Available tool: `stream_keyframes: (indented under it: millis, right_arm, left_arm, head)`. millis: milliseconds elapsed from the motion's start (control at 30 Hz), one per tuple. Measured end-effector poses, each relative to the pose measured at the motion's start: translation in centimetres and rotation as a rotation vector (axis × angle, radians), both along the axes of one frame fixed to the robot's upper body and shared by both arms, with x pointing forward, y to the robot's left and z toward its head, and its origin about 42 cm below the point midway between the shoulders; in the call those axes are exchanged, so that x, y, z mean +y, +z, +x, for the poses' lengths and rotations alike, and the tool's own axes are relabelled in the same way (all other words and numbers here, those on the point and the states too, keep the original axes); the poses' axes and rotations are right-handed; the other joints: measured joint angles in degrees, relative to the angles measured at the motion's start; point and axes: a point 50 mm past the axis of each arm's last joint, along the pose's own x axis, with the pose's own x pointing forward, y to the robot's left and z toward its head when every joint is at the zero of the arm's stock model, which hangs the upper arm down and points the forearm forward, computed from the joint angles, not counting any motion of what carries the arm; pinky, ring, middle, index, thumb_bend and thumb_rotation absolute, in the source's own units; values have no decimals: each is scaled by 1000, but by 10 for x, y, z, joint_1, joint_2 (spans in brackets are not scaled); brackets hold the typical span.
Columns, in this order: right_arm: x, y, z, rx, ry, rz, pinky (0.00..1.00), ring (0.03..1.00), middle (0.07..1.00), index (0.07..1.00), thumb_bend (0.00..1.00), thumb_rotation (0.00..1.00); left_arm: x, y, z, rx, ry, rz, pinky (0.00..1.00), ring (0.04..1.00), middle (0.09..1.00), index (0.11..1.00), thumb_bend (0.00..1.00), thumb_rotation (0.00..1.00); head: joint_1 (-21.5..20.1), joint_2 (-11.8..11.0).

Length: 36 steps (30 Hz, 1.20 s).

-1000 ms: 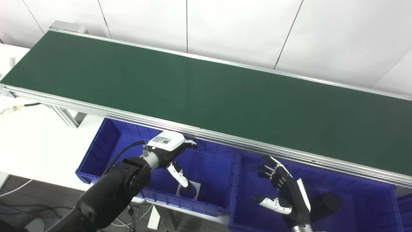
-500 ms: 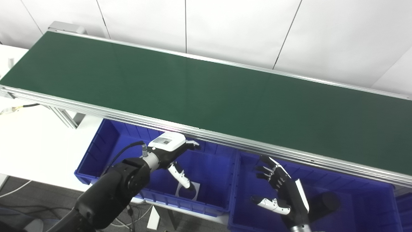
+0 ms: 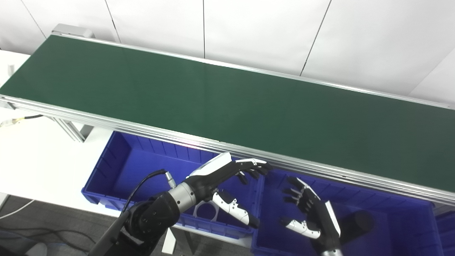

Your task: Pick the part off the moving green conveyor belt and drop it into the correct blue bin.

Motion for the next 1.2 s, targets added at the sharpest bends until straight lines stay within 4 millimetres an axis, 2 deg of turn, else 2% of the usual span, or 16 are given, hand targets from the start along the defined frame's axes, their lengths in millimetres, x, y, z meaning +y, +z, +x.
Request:
stream_keyframes:
  millis: [33, 67, 100, 133, 200, 233, 300, 367, 433, 667, 933, 1033, 1100, 1167, 1200]
  right_arm:
    - [-1, -1, 0, 6, 0, -2, 706, 778, 890, 827, 936, 333]
    - [0, -4, 0, 15, 0, -2, 705, 777, 889, 825, 937, 328]
    - [0, -6, 0, 23, 1, -4, 702, 776, 888, 824, 937, 324]
    - [2, -7, -1, 28, 1, -6, 697, 773, 885, 825, 943, 332]
    - [6, -10, -1, 35, -3, -9, 695, 772, 884, 828, 950, 346]
    - [9, -11, -1, 40, 0, -17, 696, 772, 884, 830, 951, 350]
    - [16, -14, -2, 49, 6, -29, 698, 773, 881, 826, 954, 357]
    - [22, -19, -5, 64, 11, -41, 698, 773, 879, 821, 953, 364]
    - [27, -20, -6, 65, 17, -56, 692, 773, 876, 816, 949, 358]
    - [36, -20, -7, 51, 7, -86, 701, 767, 874, 829, 944, 356]
    - [44, -21, -9, 40, 1, -105, 704, 775, 885, 839, 939, 372]
    - [46, -20, -9, 39, 5, -105, 709, 774, 882, 839, 932, 366]
    - [48, -20, -9, 36, 3, -106, 716, 773, 877, 836, 930, 368]
    - [50, -20, -9, 31, 4, -110, 719, 774, 875, 837, 935, 378]
    - [51, -19, -8, 27, 4, -112, 720, 775, 875, 838, 937, 383]
  left_arm:
    - [0, -3, 0, -1, 4, -1, 675, 789, 829, 834, 1000, 365]
    - [1, -7, 1, -5, 8, -3, 678, 790, 830, 833, 1000, 366]
    - [2, -11, 2, -7, 14, -5, 684, 793, 831, 830, 1000, 364]
    - [3, -17, 3, -6, 19, -4, 691, 798, 833, 829, 997, 356]
    - [8, -31, 3, -3, 36, -20, 692, 798, 833, 825, 991, 327]
    - [10, -38, 4, -8, 48, -24, 690, 795, 832, 823, 992, 322]
    - [14, -59, 4, -13, 85, -35, 687, 792, 832, 821, 989, 308]
    - [15, -79, 1, -15, 114, -41, 668, 781, 830, 818, 993, 308]
    - [16, -95, -3, -5, 138, -44, 669, 778, 827, 813, 995, 305]
    - [22, -135, -4, 18, 194, -62, 691, 781, 817, 795, 975, 290]
    - [27, -143, 2, -2, 188, -26, 693, 782, 813, 790, 972, 284]
    - [26, -144, 1, 2, 187, -24, 681, 776, 811, 789, 960, 273]
    - [27, -145, 0, 2, 188, -22, 679, 778, 819, 802, 942, 257]
    - [30, -144, 2, 0, 189, -20, 682, 780, 822, 808, 935, 258]
    - [33, -144, 3, -3, 189, -16, 683, 781, 823, 811, 932, 258]
  head:
    - [0, 0]
    - [-27, -11]
    - [-27, -12]
    - [-53, -21]
    - [-54, -21]
    - [-96, -44]
    - [-105, -48]
    - [-134, -67]
    - [-141, -70]
    - [-173, -69]
    - [-176, -65]
    - [-190, -56]
    - [-223, -28]
    - [-223, -28]
    - [-248, -15]
